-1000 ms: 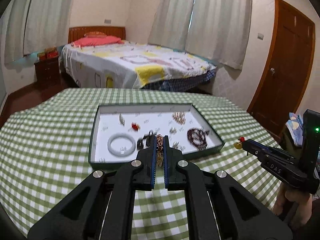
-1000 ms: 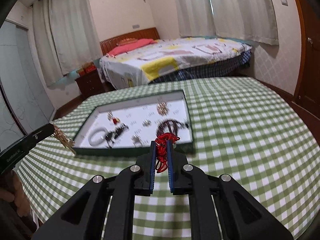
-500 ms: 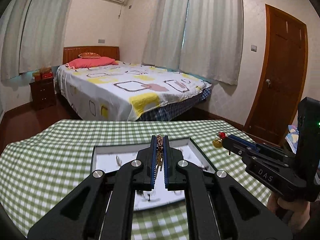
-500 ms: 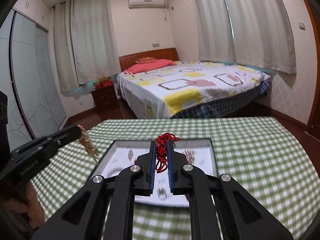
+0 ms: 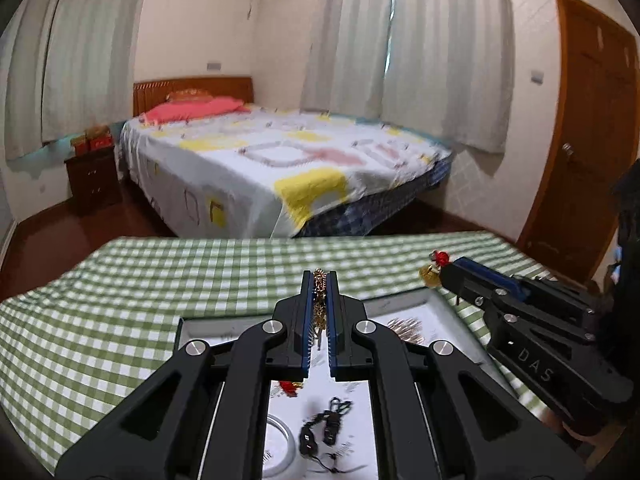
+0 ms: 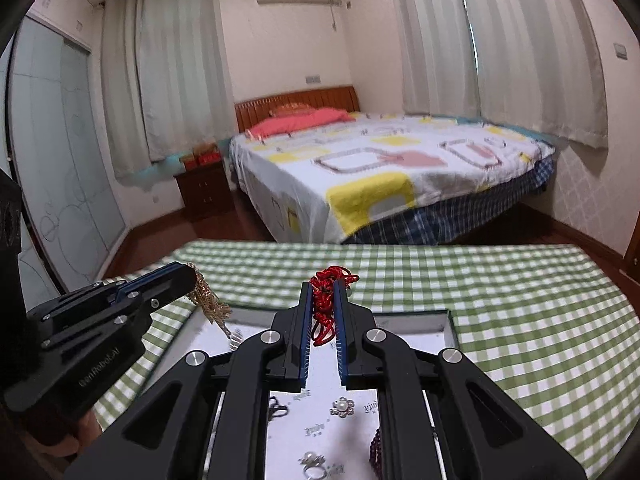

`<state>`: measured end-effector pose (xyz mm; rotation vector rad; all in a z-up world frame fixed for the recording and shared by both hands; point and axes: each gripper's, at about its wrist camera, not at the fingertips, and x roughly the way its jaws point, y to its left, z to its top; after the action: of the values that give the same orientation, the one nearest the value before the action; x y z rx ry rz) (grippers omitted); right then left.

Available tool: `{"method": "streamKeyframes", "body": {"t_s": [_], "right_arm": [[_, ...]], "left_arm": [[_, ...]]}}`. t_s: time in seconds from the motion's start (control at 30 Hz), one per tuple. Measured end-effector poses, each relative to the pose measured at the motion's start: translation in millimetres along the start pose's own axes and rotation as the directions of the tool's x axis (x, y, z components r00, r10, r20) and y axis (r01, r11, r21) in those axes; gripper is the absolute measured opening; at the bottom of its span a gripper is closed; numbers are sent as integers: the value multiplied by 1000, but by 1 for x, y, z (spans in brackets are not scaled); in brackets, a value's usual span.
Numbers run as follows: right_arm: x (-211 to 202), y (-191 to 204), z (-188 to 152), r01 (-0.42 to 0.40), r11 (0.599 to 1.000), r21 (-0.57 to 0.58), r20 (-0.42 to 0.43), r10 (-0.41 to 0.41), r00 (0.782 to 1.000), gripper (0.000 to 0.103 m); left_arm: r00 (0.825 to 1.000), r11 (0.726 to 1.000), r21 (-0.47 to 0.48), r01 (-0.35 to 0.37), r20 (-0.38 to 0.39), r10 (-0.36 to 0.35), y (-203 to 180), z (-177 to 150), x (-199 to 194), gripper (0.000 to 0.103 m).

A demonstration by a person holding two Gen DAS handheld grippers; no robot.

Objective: Organize jewelry
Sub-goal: 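Lift both held pieces and carry them over the green box, then open the left tool to drop the chain while the right tool releases the coin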

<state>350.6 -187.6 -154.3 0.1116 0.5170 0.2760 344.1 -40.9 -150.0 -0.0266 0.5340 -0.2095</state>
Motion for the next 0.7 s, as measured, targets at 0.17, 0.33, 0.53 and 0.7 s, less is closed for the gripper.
{"method": "streamKeyframes", "body": {"t_s": [0.17,0.33,0.53,0.7], "right_arm": [[43,-2,-13,12,1000,-3,-100,-13,995,11],[75,-2,-22,31,999,-15,-191,-33,981,11],[96,-2,-29,40,999,-14,-270,-42,962,11],[103,-5,-30,39,999,-8,-310,-40,950,11]], "left_arm": [[995,999,-18,-40,-95,38,13,-12,45,6],[985,997,-9,-71,-161,69,17,-16,74,6],[965,996,1,-89,-249,86,18,-22,100,7],[955,995,-8,-98,-283,91,22,-22,108,6]]}}
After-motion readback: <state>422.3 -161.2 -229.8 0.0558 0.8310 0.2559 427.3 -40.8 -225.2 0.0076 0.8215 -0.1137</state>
